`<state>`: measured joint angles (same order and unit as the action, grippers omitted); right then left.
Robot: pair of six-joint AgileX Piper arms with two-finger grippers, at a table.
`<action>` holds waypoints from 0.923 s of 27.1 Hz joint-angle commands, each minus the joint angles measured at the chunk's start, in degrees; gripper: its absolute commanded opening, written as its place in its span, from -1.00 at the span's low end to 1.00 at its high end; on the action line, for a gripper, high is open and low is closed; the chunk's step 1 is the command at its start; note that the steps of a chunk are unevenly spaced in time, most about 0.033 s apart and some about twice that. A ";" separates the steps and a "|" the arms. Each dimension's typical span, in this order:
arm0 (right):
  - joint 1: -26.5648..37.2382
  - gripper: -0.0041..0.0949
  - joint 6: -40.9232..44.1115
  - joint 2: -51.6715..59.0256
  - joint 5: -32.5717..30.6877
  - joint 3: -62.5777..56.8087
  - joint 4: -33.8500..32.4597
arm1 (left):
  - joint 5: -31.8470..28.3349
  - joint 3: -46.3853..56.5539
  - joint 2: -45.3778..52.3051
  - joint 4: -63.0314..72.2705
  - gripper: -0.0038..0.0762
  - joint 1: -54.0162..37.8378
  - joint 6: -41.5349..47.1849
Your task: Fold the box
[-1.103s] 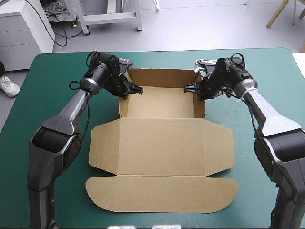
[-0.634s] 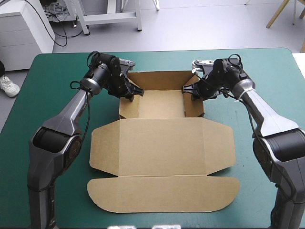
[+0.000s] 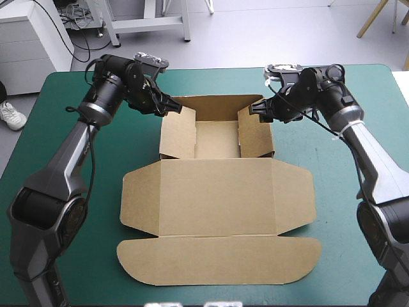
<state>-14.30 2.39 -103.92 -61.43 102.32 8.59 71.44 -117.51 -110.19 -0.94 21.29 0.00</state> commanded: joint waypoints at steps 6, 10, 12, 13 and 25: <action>0.17 0.12 -1.26 8.54 -3.47 1.71 -0.67 | 0.97 0.26 16.83 -0.71 0.03 1.49 -2.94; 0.17 0.12 -1.26 8.92 -3.85 1.71 -0.22 | -1.15 9.12 24.36 -3.17 0.03 1.49 -3.05; 0.17 0.12 -1.26 8.81 -3.85 1.60 0.54 | -3.01 15.57 28.87 -2.52 0.03 1.49 -3.05; 0.17 0.12 -1.37 8.81 -3.71 1.60 0.83 | -4.10 18.39 30.88 -1.81 0.03 1.59 -3.05; -0.91 0.12 -1.47 6.63 -0.37 1.60 -0.01 | -14.65 50.45 58.14 -0.33 0.03 1.90 -2.82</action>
<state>-14.93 1.58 -98.65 -64.45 102.33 8.98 61.56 -69.57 -56.83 -1.21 22.79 -3.01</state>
